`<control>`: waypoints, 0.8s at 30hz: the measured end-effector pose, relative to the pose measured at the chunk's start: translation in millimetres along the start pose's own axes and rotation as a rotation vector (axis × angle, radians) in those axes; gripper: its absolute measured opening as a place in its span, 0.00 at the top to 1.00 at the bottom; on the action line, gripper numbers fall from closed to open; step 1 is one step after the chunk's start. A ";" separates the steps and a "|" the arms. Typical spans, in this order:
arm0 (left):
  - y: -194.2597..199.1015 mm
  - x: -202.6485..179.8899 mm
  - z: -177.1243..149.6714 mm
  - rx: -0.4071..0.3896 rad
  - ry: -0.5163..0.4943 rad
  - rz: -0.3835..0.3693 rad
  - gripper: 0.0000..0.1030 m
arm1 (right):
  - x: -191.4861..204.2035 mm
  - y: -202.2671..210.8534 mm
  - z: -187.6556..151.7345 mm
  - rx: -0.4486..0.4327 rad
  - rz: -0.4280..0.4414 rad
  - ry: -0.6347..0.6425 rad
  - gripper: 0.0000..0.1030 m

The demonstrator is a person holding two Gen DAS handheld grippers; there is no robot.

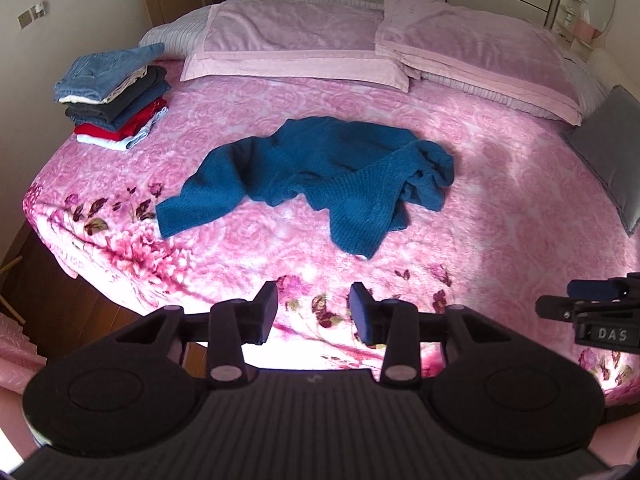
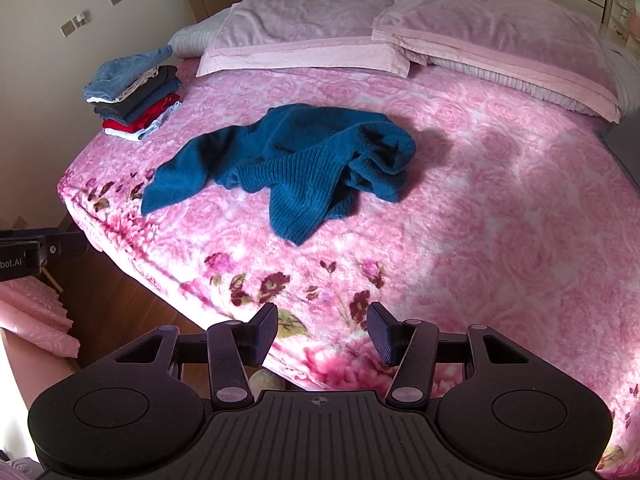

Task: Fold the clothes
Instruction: 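Carry the sweater to the larger pink bed and drop it flat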

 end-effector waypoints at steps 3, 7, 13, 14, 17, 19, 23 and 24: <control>-8.3 7.8 4.2 0.002 0.000 -0.003 0.66 | 0.0 -5.9 4.4 0.001 -0.010 -0.003 0.49; -22.1 17.6 11.4 0.002 -0.007 -0.018 0.66 | 0.5 -16.4 11.1 0.006 -0.030 -0.011 0.49; -51.8 42.4 33.1 -0.009 -0.034 -0.046 0.66 | 6.9 -39.1 31.5 0.002 -0.071 -0.035 0.49; -57.7 47.2 38.2 -0.013 -0.041 -0.054 0.66 | 8.5 -43.7 36.1 -0.003 -0.080 -0.042 0.49; -76.6 61.5 54.8 -0.025 -0.070 -0.074 0.66 | 13.5 -57.7 49.6 -0.018 -0.109 -0.067 0.49; -89.8 70.8 66.9 -0.034 -0.093 -0.087 0.66 | 17.9 -66.5 58.2 -0.028 -0.129 -0.090 0.49; -114.4 88.3 84.7 -0.044 -0.136 -0.132 0.65 | 26.3 -82.8 69.3 -0.034 -0.172 -0.131 0.49; -120.9 92.6 87.4 -0.046 -0.150 -0.146 0.65 | 28.4 -87.3 70.5 -0.032 -0.185 -0.143 0.49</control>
Point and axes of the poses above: each gripper's, at about its wrist camera, not at the fingertips, and y roughly against the way its jaws point, x to its left, z to its top, the point moved 4 cm from there along -y, roughly the way its jaws point, and after that the axes turned 11 degrees about -x, right-handed, at the moved point
